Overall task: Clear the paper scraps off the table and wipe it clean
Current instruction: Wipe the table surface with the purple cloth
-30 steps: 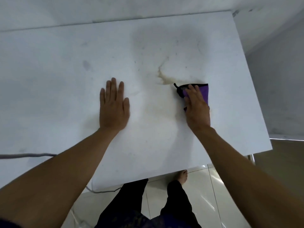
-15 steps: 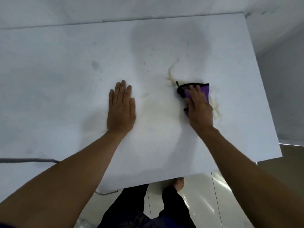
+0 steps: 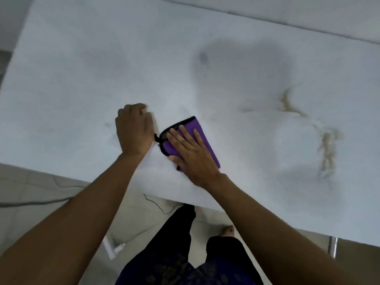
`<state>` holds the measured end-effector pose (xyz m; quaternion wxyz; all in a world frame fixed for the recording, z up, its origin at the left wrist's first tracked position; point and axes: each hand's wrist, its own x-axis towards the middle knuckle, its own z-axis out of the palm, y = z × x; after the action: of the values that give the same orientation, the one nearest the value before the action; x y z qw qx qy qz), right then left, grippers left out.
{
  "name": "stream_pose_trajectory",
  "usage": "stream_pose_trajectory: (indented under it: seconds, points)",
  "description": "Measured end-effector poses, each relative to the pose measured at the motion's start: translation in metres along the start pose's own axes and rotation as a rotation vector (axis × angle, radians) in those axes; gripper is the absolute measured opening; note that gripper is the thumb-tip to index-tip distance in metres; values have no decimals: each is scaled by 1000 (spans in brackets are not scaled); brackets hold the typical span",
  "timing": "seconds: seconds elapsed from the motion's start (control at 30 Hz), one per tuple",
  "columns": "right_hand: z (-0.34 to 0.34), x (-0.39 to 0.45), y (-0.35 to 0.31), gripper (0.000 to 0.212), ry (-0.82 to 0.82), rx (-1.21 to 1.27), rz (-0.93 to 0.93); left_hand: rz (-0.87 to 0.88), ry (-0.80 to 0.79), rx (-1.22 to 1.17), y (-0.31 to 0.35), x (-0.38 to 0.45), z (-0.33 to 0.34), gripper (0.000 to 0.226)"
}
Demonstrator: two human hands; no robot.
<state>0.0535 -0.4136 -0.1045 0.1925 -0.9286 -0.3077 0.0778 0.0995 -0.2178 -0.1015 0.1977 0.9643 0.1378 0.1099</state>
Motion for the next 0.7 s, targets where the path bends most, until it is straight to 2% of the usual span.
stream_pose_trajectory:
  seconds: [0.1,0.17,0.23,0.33,0.47,0.5,0.57,0.6,0.7]
  points:
    - [4,33,12,59,-65,-100,-123,46,-24,116,-34,-10,8,36]
    - [-1,59,40,57,-47,-124,-77,41,-11,133,-36,-16,11,40]
    - [-14,75,78,55,19,-69,148,66,-20,95,-25,-17,12,40]
    - [-49,55,129,48,136,50,449,136,-3,-32,2,-13,11,34]
    - [-90,13,136,38,307,106,756,92,-38,-288,44,-6,13,29]
    - [-93,13,126,37,365,109,743,59,-49,-287,52,-3,15,28]
    - [-89,23,100,36,440,174,585,10,-54,-258,63,1,15,24]
    - [-82,28,90,37,422,209,493,-13,-54,-254,67,0,14,20]
    - [-52,23,91,48,174,95,348,-11,-44,-285,88,-4,13,12]
